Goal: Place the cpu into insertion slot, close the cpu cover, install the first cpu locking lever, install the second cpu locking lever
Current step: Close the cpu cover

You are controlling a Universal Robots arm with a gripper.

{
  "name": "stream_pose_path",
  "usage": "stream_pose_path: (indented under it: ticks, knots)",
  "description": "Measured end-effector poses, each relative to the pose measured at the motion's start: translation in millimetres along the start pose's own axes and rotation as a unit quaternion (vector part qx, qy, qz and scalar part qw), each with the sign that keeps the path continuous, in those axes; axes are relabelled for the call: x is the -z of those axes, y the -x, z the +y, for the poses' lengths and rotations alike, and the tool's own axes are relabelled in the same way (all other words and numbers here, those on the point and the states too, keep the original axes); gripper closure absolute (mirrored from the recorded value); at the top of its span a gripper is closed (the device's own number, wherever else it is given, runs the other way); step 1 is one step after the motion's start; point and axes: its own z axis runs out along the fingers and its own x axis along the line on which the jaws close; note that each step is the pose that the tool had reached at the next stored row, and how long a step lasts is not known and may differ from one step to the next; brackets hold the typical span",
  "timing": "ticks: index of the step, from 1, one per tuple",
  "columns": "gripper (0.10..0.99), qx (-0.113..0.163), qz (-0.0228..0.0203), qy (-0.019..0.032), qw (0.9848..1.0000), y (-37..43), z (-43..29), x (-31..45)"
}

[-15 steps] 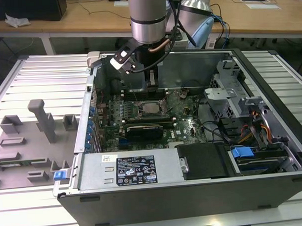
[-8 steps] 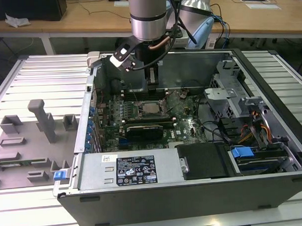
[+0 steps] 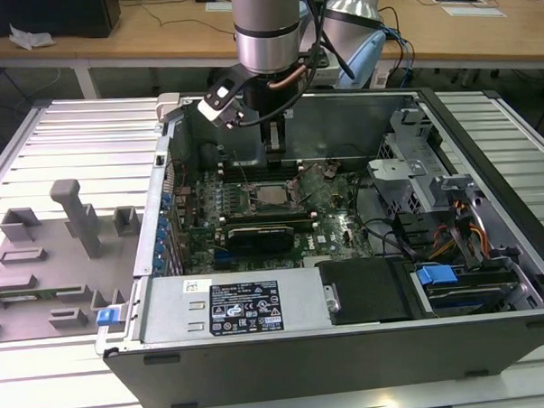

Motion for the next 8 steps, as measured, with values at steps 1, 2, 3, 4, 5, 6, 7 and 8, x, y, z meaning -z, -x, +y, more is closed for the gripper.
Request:
stream_pose_path:
  ticks: [1, 2, 3, 4, 5, 6, 7, 8]
  knots:
    - [0.98, 0.0, 0.0, 0.0, 1.0, 0.0, 0.0, 0.0]
    - [0.98, 0.0, -0.0003, -0.0002, 1.0, 0.0, 0.0, 0.9]
    - [0.98, 0.0, 0.0, 0.0, 1.0, -0.1, 0.2, 2.7]
    - [0.98, 0.0, 0.0, 0.0, 1.0, -0.1, 0.3, 4.2]
    - [0.98, 0.0, 0.0001, 0.0, 1.0, -0.1, 0.4, 4.2]
    - [0.98, 0.0, 0.0, -0.0001, 1.0, -0.1, 1.0, 4.3]
    - [0.98, 0.0, -0.0001, -0.0001, 1.0, -0.1, 2.2, 4.3]
    - [0.98, 0.0, -0.0001, -0.0001, 1.0, -0.1, 3.9, 4.1]
